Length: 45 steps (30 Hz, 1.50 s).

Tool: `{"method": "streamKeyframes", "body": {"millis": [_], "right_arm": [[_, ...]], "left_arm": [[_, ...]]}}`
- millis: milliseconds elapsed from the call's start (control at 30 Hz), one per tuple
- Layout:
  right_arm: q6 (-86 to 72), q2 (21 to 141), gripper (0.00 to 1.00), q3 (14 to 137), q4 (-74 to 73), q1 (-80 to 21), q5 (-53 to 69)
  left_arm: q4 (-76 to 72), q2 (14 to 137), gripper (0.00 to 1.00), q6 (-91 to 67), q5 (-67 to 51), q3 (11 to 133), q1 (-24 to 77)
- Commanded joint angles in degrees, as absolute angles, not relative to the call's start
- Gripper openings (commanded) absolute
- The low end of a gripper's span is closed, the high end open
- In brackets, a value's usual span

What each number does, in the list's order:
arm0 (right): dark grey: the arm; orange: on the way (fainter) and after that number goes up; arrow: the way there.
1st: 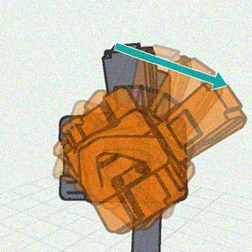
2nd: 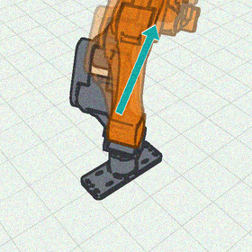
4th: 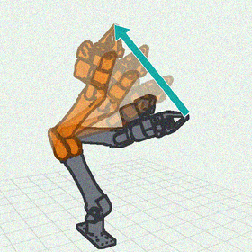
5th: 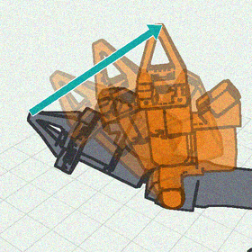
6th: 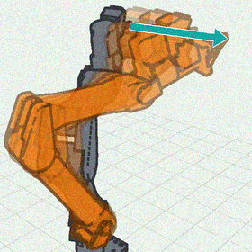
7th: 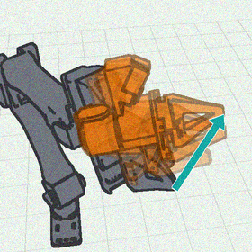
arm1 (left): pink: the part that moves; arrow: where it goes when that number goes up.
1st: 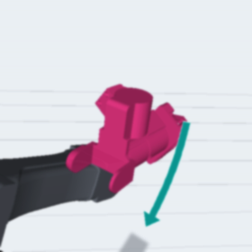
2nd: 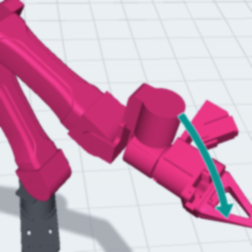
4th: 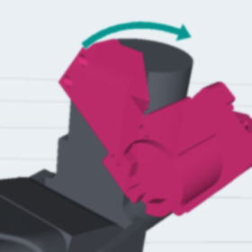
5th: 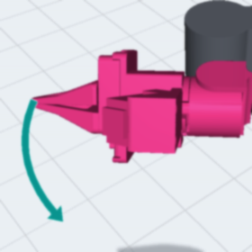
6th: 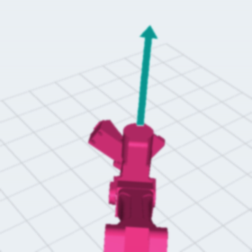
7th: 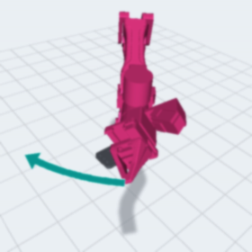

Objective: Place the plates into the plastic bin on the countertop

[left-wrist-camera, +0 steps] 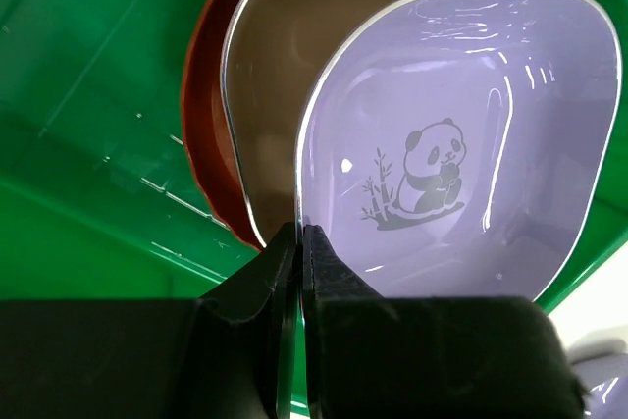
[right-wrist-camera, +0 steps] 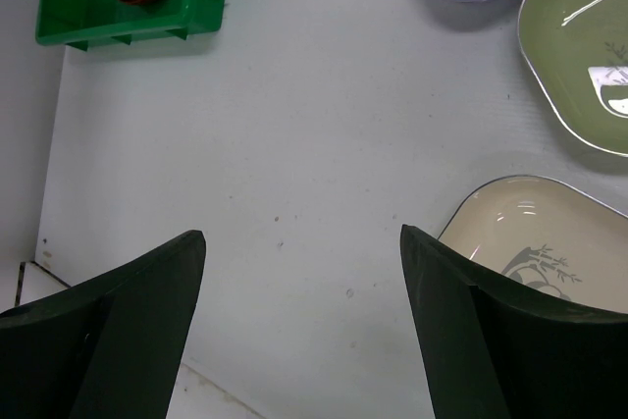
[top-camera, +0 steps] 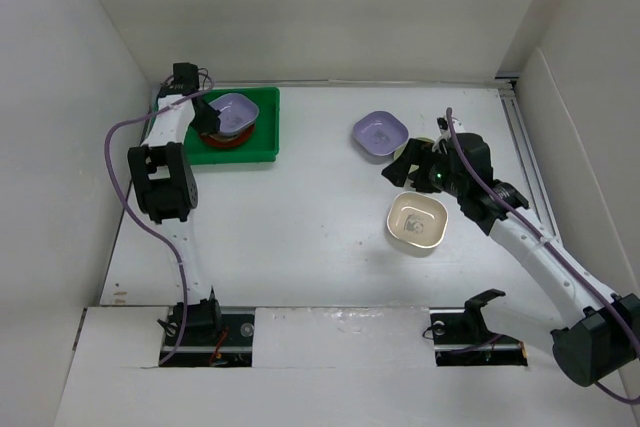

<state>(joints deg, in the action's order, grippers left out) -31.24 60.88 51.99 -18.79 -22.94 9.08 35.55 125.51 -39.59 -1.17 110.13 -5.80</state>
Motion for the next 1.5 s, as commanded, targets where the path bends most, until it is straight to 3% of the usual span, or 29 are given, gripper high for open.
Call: {"method": "streamKeyframes", "body": {"millis": [0,367,500,533,633,733,900,1100,1233,1467], "right_arm": [[-30.5,60.7,0.86,52.5,-15.9,-23.4,9.7],[-30.5,61.3,0.86,52.5,-15.9,-23.9,9.7],[-30.0,61.8,0.86,52.5,-15.9,-23.9,9.7],[-30.0,61.8,0.86,52.5,-15.9,-23.9,9.7],[-30.0,61.8,0.86,52.5,-15.9,-23.9,9.7],[-30.6,61.3,0.86,52.5,-15.9,-23.9,9.7],[-32.5,59.5,0.86,52.5,-16.0,-23.2,4.6],[-38.2,53.5,0.86,51.9,-17.7,-20.4,-2.3],[-38.2,46.2,0.86,51.3,-20.7,-17.8,-5.0],[-36.0,42.9,0.86,51.3,-22.7,-15.7,0.1]], "left_arm": [[32.8,120.6,0.00,-40.5,0.2,110.2,-6.2],[32.8,118.9,0.16,-42.2,3.2,109.7,-6.2],[32.8,117.1,0.47,-42.2,3.8,109.7,-6.2],[32.2,116.4,0.65,-42.2,3.2,109.7,-6.2],[30.9,112.2,1.00,-40.8,4.5,109.1,-3.9],[29.5,108.3,1.00,-38.9,1.9,107.5,-2.6],[28.8,107.6,1.00,-33.6,-0.3,108.6,8.2],[33.9,121.9,1.00,-29.0,-0.1,124.3,24.6],[34.8,131.9,1.00,-29.0,-0.1,133.8,29.9],[26.3,135.5,0.98,-30.2,-1.2,128.2,31.2]]}}
